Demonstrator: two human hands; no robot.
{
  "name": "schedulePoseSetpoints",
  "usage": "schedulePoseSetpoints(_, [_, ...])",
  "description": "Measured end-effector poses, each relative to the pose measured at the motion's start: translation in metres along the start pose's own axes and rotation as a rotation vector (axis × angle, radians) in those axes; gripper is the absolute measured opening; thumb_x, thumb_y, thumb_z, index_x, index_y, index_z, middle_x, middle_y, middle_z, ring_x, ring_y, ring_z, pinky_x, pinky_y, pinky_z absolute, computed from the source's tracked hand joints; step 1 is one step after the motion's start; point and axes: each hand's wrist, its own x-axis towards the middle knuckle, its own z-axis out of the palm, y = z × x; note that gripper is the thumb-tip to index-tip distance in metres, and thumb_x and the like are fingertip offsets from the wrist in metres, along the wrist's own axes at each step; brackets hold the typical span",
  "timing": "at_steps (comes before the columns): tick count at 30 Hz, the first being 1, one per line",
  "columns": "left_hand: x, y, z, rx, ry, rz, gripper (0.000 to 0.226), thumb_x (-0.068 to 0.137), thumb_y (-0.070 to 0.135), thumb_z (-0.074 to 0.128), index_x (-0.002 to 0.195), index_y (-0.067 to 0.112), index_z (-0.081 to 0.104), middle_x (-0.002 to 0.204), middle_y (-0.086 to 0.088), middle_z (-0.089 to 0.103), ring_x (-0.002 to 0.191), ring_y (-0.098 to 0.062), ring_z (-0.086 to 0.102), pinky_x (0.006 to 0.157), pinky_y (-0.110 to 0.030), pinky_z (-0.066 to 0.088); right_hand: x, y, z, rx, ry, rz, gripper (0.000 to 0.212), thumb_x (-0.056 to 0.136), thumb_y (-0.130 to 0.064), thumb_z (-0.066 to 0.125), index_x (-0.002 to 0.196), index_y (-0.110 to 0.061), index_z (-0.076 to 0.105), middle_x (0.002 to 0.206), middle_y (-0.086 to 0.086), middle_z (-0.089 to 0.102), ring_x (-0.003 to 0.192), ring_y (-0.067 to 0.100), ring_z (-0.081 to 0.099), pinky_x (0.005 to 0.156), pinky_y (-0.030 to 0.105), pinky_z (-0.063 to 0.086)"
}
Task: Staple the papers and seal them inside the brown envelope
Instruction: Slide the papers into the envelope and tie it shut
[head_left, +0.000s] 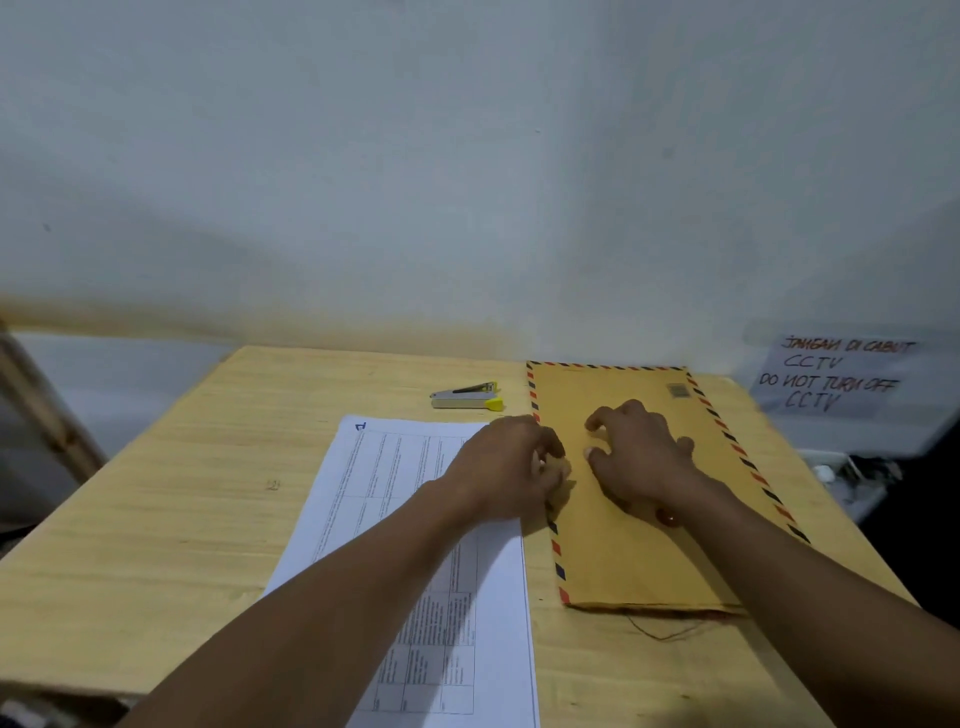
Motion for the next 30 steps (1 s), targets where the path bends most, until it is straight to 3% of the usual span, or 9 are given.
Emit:
schedulePoseSetpoints(4, [-0.011,-0.028,-0.026,0.065,0.192,-0.245,0.032,0.090,0.045,0.059,0.113,0.025,0.068,0.118,-0.002,0.062,0.113,-0.023,0.055,0.090,-0.039,0.049,-0.002,-0.032,0.000,0.122,0.040,-0.137,0.042,0.093,-0.045,0.056,0.131,-0.027,0.053,0.136,0.002,0.051,0.127,0.025,0.045,0.102,0.044,0.039])
schedulePoseSetpoints(7, [-0.030,-0.055,-0.052,0.199,0.144,-0.563,0.040,0.090,0.046,0.058,0.121,0.023,0.059,0.126,-0.006,0.053,0.120,-0.029,0.048,0.091,-0.040,0.045,0.000,-0.058,0.004,0.106,-0.057,-0.171,0.049,0.090,-0.050,0.059,0.129,-0.020,0.055,0.130,0.003,0.056,0.117,0.025,0.052,0.094,0.043,0.049])
schedulePoseSetpoints(12, [-0.067,-0.086,-0.082,0.177,-0.009,-0.867,0.046,0.081,0.047,0.061,0.118,0.020,0.052,0.120,-0.009,0.050,0.115,-0.031,0.049,0.079,-0.036,0.043,-0.007,-0.092,0.017,0.047,-0.129,-0.077,0.044,0.084,-0.053,0.065,0.073,-0.017,0.043,0.084,0.002,0.053,0.081,0.023,0.054,0.054,0.029,0.037])
schedulePoseSetpoints(16, [-0.074,-0.089,-0.090,0.039,0.014,-0.890,0.032,0.071,0.038,0.073,0.088,0.015,0.059,0.092,-0.003,0.062,0.085,-0.023,0.058,0.057,-0.027,0.038,-0.009,-0.107,0.025,0.062,-0.136,-0.025,0.041,0.080,-0.047,0.072,0.083,-0.017,0.045,0.113,0.012,0.055,0.100,0.031,0.057,0.063,0.031,0.039])
schedulePoseSetpoints(19, [-0.076,-0.087,-0.092,-0.091,0.088,-0.929,0.024,0.080,0.021,0.076,0.099,0.009,0.069,0.093,-0.002,0.064,0.083,-0.022,0.057,0.068,-0.028,0.047,-0.009,-0.108,0.025,0.098,-0.142,-0.005,0.055,0.079,-0.044,0.074,0.116,-0.011,0.048,0.123,0.014,0.053,0.111,0.033,0.054,0.073,0.032,0.041])
schedulePoseSetpoints(22, [-0.080,-0.091,-0.092,-0.269,0.199,-0.952,0.013,0.086,0.006,0.070,0.098,0.003,0.074,0.079,0.002,0.058,0.075,-0.019,0.055,0.075,-0.030,0.051,-0.011,-0.104,0.027,0.226,-0.121,0.033,0.060,0.081,-0.032,0.074,0.128,-0.011,0.042,0.123,0.013,0.053,0.107,0.032,0.055,0.077,0.033,0.046])
schedulePoseSetpoints(26, [-0.086,-0.091,-0.093,-0.478,0.274,-0.903,0.015,0.088,-0.001,0.065,0.087,0.012,0.073,0.090,-0.006,0.067,0.074,-0.019,0.064,0.067,-0.032,0.056,-0.012,-0.094,0.029,0.371,-0.057,0.035,0.047,0.086,-0.007,0.054,0.130,-0.016,0.039,0.110,0.010,0.047,0.093,0.029,0.055,0.064,0.030,0.043])
schedulePoseSetpoints(28, [-0.087,-0.089,-0.094,-0.492,0.336,-0.833,0.021,0.092,0.002,0.058,0.088,0.016,0.072,0.089,-0.007,0.067,0.065,-0.018,0.060,0.054,-0.023,0.045,-0.012,-0.089,0.031,0.454,-0.042,0.014,0.048,0.083,-0.003,0.049,0.127,-0.020,0.041,0.111,0.012,0.052,0.091,0.030,0.058,0.056,0.029,0.040])
schedulePoseSetpoints(30, [-0.085,-0.084,-0.094,-0.520,0.381,-0.777,0.029,0.094,0.000,0.050,0.090,0.018,0.072,0.088,-0.003,0.065,0.062,-0.017,0.052,0.054,-0.022,0.038,-0.012,-0.085,0.032,0.545,-0.026,0.007,0.039,0.082,-0.007,0.052,0.116,-0.025,0.045,0.109,0.014,0.058,0.084,0.029,0.062,0.054,0.028,0.041])
